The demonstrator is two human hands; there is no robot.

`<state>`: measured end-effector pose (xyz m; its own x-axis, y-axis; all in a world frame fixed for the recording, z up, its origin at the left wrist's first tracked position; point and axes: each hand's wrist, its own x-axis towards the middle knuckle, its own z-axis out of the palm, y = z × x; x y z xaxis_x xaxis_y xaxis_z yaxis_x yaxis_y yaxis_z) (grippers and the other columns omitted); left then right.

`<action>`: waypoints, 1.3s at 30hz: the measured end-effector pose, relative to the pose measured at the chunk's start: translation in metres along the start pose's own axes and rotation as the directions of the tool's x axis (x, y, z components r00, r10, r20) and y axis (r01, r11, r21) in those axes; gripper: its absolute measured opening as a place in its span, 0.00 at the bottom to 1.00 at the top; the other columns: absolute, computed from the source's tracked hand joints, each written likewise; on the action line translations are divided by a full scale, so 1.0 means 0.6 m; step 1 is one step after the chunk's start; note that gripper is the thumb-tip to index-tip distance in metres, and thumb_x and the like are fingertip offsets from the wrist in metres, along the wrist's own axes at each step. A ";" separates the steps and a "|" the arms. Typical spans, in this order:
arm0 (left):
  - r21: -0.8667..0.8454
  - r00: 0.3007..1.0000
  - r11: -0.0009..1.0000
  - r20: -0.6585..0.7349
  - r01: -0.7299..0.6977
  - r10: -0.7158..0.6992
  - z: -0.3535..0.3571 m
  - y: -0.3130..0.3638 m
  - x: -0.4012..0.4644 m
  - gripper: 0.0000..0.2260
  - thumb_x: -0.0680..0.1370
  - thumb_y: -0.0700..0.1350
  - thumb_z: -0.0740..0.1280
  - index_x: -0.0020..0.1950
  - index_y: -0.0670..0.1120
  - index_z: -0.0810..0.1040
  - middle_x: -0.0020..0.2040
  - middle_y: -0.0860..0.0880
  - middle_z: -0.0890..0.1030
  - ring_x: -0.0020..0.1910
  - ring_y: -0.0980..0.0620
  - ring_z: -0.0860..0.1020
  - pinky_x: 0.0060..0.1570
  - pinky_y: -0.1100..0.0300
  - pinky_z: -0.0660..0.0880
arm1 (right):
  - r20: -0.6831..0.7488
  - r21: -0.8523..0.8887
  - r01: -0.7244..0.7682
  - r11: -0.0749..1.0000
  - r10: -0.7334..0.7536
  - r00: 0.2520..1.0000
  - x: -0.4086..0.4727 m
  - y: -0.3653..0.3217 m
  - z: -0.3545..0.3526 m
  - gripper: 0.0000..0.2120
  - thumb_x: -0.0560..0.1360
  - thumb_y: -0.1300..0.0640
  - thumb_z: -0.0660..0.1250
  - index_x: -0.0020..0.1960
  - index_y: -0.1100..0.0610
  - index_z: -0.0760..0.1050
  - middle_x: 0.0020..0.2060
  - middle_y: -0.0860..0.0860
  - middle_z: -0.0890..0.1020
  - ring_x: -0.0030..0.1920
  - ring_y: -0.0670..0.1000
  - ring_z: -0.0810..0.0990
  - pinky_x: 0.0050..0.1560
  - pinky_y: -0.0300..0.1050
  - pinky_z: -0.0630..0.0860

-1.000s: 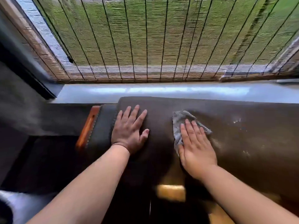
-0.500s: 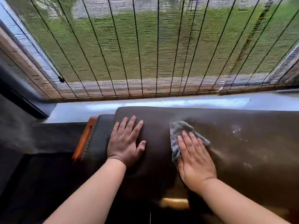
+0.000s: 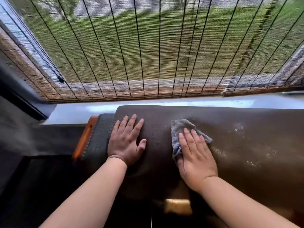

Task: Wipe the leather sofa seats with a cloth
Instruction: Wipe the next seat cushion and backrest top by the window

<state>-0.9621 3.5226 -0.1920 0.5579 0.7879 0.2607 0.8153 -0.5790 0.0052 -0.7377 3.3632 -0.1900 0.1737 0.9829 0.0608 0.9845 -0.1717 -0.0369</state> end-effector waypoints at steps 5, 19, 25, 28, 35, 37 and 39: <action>-0.009 0.999 1.000 -0.032 -0.014 0.014 0.006 -0.004 0.004 0.33 0.76 0.61 0.58 0.80 0.49 0.72 0.79 0.43 0.70 0.77 0.37 0.70 0.77 0.41 0.58 | 0.218 0.095 0.040 0.995 -0.060 0.974 0.119 -0.101 -0.065 0.32 0.85 0.40 0.45 0.85 0.50 0.42 0.84 0.55 0.41 0.83 0.59 0.37 0.82 0.57 0.37; 0.020 1.000 1.000 0.005 0.010 -0.011 0.006 -0.002 0.005 0.35 0.76 0.60 0.57 0.81 0.49 0.69 0.81 0.44 0.68 0.79 0.39 0.67 0.79 0.43 0.55 | 0.267 0.062 -0.051 0.997 0.033 0.963 0.161 -0.039 -0.090 0.31 0.85 0.43 0.45 0.85 0.52 0.44 0.84 0.56 0.43 0.83 0.60 0.41 0.82 0.60 0.42; 0.009 1.000 1.000 0.026 0.014 -0.015 0.005 -0.005 0.005 0.35 0.76 0.61 0.57 0.82 0.49 0.68 0.82 0.45 0.67 0.80 0.39 0.66 0.79 0.41 0.56 | 0.256 0.091 -0.020 0.996 -0.004 0.967 0.155 0.005 -0.082 0.32 0.84 0.41 0.47 0.85 0.50 0.48 0.85 0.52 0.47 0.84 0.55 0.44 0.83 0.53 0.42; 0.013 0.998 0.999 0.057 0.034 -0.035 0.001 -0.003 0.006 0.35 0.76 0.61 0.56 0.82 0.50 0.66 0.83 0.46 0.65 0.81 0.40 0.64 0.80 0.40 0.56 | 0.213 0.018 -0.289 0.957 0.278 0.937 0.131 0.086 -0.085 0.34 0.83 0.40 0.45 0.85 0.53 0.49 0.84 0.56 0.49 0.83 0.59 0.48 0.82 0.58 0.47; 0.010 0.997 1.000 0.072 0.012 -0.013 0.004 -0.005 0.007 0.35 0.76 0.61 0.56 0.82 0.49 0.67 0.82 0.44 0.67 0.80 0.38 0.66 0.79 0.38 0.59 | 0.243 0.104 0.065 0.992 -0.089 0.966 0.080 -0.071 -0.070 0.39 0.76 0.36 0.35 0.85 0.47 0.44 0.84 0.53 0.44 0.84 0.57 0.40 0.82 0.56 0.37; 0.016 0.998 1.000 0.065 0.013 -0.014 0.005 -0.005 0.008 0.35 0.76 0.61 0.55 0.82 0.49 0.67 0.82 0.44 0.67 0.80 0.39 0.66 0.79 0.39 0.58 | 0.212 0.109 0.053 0.993 -0.075 0.974 0.077 -0.015 -0.073 0.40 0.75 0.35 0.37 0.85 0.46 0.48 0.85 0.51 0.48 0.84 0.54 0.43 0.82 0.53 0.38; 0.028 0.996 0.999 0.088 0.022 -0.024 0.004 -0.005 0.008 0.36 0.76 0.61 0.54 0.83 0.50 0.66 0.83 0.45 0.65 0.81 0.40 0.64 0.80 0.39 0.57 | 0.178 0.058 -0.074 0.996 0.063 0.982 0.071 0.061 -0.069 0.38 0.77 0.36 0.39 0.85 0.48 0.49 0.85 0.51 0.49 0.84 0.54 0.45 0.83 0.52 0.41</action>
<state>-0.9615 3.5284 -0.1932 0.5496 0.8170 0.1746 0.8312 -0.5557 -0.0164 -0.6930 3.3960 -0.1473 0.2278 0.9663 -0.1199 0.9657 -0.2400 -0.0995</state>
